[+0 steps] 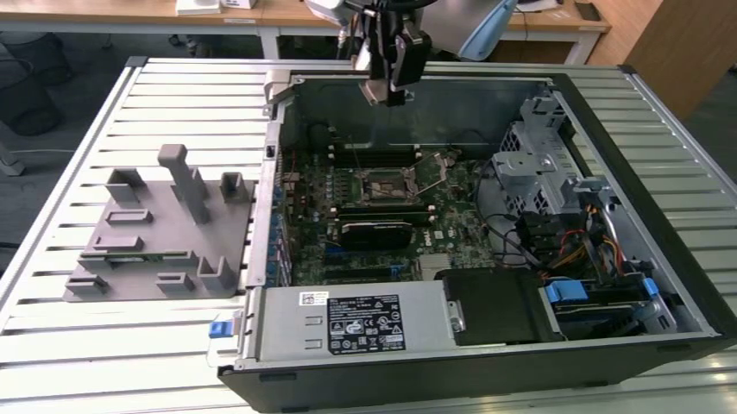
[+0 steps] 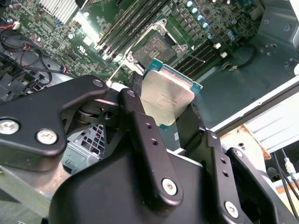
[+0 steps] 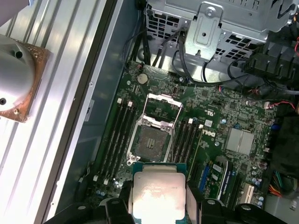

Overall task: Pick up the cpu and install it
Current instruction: 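Place the cpu into insertion slot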

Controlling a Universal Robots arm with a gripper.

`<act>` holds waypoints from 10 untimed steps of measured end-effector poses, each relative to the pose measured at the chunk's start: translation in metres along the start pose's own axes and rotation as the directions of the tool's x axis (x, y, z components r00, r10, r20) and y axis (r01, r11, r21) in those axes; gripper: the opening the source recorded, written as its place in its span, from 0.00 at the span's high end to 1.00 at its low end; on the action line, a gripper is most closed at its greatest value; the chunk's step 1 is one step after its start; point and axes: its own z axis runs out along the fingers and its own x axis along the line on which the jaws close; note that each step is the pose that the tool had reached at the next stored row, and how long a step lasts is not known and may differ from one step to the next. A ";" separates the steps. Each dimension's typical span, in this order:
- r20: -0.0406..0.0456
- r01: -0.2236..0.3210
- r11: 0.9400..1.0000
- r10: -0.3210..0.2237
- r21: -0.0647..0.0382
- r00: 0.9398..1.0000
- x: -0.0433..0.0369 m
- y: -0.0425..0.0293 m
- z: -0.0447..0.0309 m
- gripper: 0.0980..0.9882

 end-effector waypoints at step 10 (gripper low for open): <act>0.000 0.000 1.000 0.000 0.000 1.000 0.0000 -0.0003 0.0045 0.50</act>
